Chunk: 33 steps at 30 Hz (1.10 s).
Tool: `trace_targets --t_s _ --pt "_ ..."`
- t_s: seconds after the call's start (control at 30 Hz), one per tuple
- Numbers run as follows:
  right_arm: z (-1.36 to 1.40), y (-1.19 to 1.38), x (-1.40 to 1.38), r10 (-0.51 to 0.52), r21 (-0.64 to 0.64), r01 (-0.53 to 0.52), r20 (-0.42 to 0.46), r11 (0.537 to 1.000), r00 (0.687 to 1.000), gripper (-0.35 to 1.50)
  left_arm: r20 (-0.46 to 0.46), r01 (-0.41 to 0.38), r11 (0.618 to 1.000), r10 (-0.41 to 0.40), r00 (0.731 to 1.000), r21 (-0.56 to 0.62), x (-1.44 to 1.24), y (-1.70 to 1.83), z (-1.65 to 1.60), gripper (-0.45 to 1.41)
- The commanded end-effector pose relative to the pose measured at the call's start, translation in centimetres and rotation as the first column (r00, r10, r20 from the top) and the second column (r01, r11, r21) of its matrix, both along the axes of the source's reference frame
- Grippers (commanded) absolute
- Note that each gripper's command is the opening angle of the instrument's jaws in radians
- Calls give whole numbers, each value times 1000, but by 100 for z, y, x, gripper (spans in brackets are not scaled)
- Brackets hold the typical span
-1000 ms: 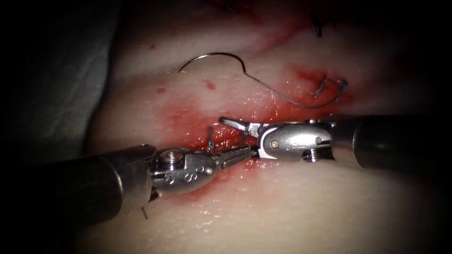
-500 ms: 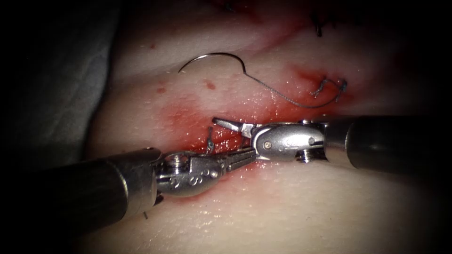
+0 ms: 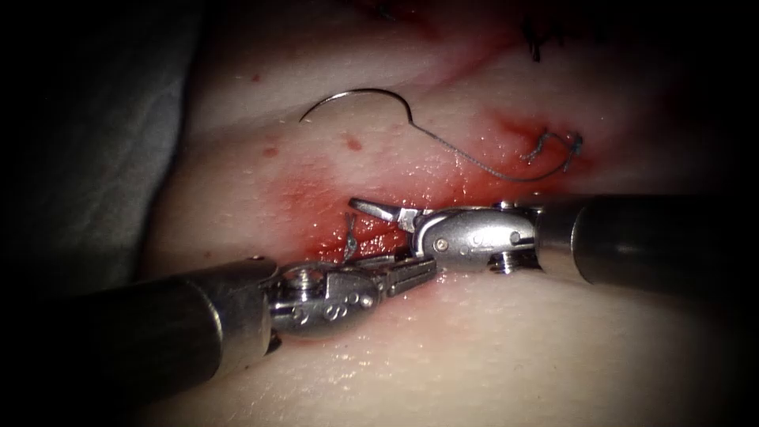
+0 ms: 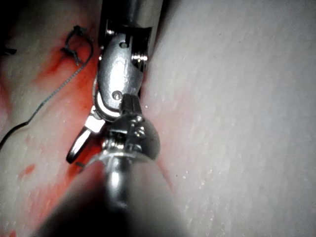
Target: Wound Closure
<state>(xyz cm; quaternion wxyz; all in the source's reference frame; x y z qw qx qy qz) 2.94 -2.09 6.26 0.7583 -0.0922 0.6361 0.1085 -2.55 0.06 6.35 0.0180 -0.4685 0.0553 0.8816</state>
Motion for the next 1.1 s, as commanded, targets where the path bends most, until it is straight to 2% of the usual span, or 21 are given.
trace_targets --t_s 0.03,0.07,0.1,0.13,0.37,0.4,0.43,0.47,0.5,0.53,0.57,0.67,0.73,0.77,0.8,0.87,0.9,0.97,1.0,1.07,1.1 --pt "7 -6 7 -20 3 20 -2 1000 1000 12 2 -2 1000 2 1000 0 -5 -2 6 -45" --pt "7 -6 7 -20 3 20 -2 1000 1000 12 2 -2 1000 2 1000 0 -5 -2 6 -45" --pt "8 -8 7 -44 2 44 -13 999 999 -35 2 -2 1000 2 1000 0 -5 -2 6 -45" --pt "10 -11 7 -68 0 68 -21 998 997 -35 3 1 1000 -1 1000 5 -5 -2 6 -45" --pt "10 -14 8 -67 -1 67 -12 998 998 -35 4 0 1000 0 1000 5 -4 -3 6 -45" --pt "8 -12 6 -49 2 49 -2 999 999 19 5 -2 1000 2 1000 5 -4 -3 6 -45" --pt "8 -12 6 -49 2 49 -2 999 999 19 5 -2 1000 2 1000 5 -4 -3 6 -45" --pt "4 -8 2 -18 31 17 12 999 1000 120 6 -4 1000 4 1000 6 -2 -3 4 -45" --pt "2 -7 -1 -6 39 5 18 999 1000 135 7 -5 1000 5 1000 7 -1 -3 3 -45" --pt "2 -7 -1 -6 39 5 18 999 1000 135 7 -5 1000 5 1000 7 -1 -3 3 -45" --pt "-3 -7 -13 46 53 -49 44 997 998 147 10 -8 1000 8 1000 9 2 -3 0 -45" --pt "-7 -9 -26 55 60 -58 45 997 997 147 11 -5 1000 5 1000 7 7 -5 -5 -45" --pt "-14 -12 -48 60 77 -63 46 995 997 148 8 -3 1000 3 1000 4 19 -8 -12 -45" --pt "-14 -12 -48 60 77 -63 46 995 997 148 8 -3 1000 3 1000 4 19 -8 -12 -45" --pt "-22 -12 -65 60 83 -63 43 995 997 148 2 2 1000 -2 1000 -2 31 -10 -16 -45" --pt "-25 -11 -72 59 87 -62 43 994 997 148 -2 2 1000 -2 1000 -3 38 -10 -18 -45" --pt "-35 -9 -88 69 95 -72 37 993 997 148 -14 16 1000 -16 1000 -2 56 -9 -19 -45" --pt "-40 -8 -96 78 97 -81 30 992 997 148 -21 22 1000 -22 1000 -1 64 -9 -18 -45" --pt "-51 -5 -111 95 105 -97 23 990 995 148 -32 41 999 -41 999 2 83 -6 -14 -45" --pt "-56 -3 -119 105 109 -106 17 988 994 148 -37 48 999 -48 998 1 93 -5 -11 -45" --pt "-63 -2 -129 120 113 -121 12 986 993 148 -43 63 998 -63 997 7 108 -3 -6 -45"
